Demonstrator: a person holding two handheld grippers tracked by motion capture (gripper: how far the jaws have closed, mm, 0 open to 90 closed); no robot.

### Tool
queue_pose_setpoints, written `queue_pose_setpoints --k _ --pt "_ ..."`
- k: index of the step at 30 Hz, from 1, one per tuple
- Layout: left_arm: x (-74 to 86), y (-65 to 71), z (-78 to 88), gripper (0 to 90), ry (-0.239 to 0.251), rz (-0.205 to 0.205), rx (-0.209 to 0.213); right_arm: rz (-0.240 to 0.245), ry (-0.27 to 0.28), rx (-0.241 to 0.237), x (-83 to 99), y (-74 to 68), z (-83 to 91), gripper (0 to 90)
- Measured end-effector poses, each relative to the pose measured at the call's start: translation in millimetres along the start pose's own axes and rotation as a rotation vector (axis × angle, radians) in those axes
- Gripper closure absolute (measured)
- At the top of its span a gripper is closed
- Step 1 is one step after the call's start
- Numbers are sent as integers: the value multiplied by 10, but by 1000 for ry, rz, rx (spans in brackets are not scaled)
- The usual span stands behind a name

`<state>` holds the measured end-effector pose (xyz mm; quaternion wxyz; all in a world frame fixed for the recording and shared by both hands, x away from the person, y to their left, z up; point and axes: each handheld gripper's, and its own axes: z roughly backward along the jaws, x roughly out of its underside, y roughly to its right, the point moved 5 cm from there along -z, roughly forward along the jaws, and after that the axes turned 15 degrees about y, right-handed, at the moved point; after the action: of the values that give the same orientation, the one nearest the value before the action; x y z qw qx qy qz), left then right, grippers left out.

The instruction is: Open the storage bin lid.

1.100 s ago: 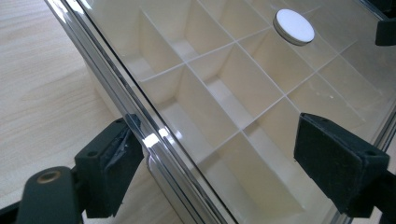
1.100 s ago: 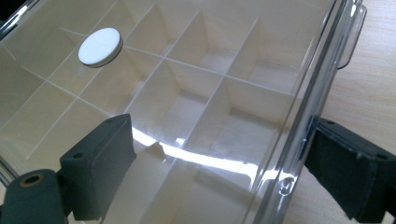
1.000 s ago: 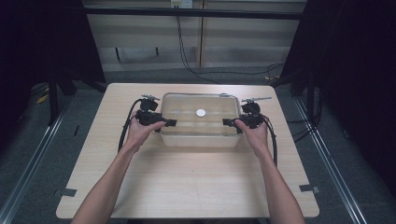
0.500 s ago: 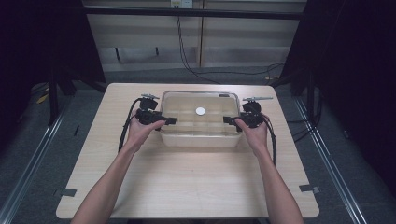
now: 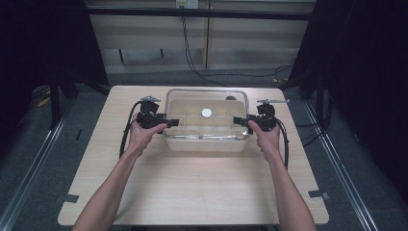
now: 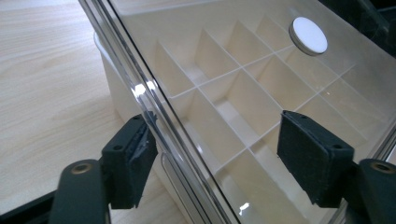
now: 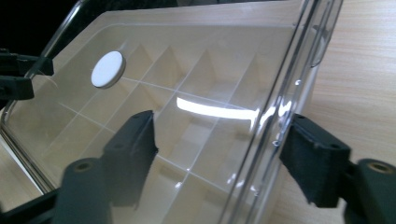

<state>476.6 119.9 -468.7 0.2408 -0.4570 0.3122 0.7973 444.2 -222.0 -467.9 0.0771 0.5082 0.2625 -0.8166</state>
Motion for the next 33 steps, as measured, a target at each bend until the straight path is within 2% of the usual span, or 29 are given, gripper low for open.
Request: queue_pose_setpoints --k 3,5,13,16,18,20,21,26,29,33 --pt "-14 6 28 321 13 -6 4 15 -3 13 -5 11 19 384" --pt "-19 15 43 329 23 -4 7 -5 9 6 -15 10 39 423" --pt "-58 30 124 378 51 -21 0 -21 47 -21 -45 -11 106 504" --pt "-82 52 155 413 68 -27 6 -24 59 -19 -77 -16 135 525" --pt "-91 60 178 443 71 -34 12 -36 69 3 -94 -20 155 525" --pt "-95 73 189 450 83 -28 8 -17 77 9 -105 -42 172 525" --pt "-93 70 201 454 79 -38 9 -16 78 12 -107 -51 178 526" --pt "-102 73 249 491 100 -25 18 -24 92 3 -115 -59 210 553" --pt "-107 52 298 529 121 -17 44 -18 100 -5 -133 -71 239 570" --pt "-112 73 355 560 132 -30 46 -11 113 -15 -149 -101 275 585"
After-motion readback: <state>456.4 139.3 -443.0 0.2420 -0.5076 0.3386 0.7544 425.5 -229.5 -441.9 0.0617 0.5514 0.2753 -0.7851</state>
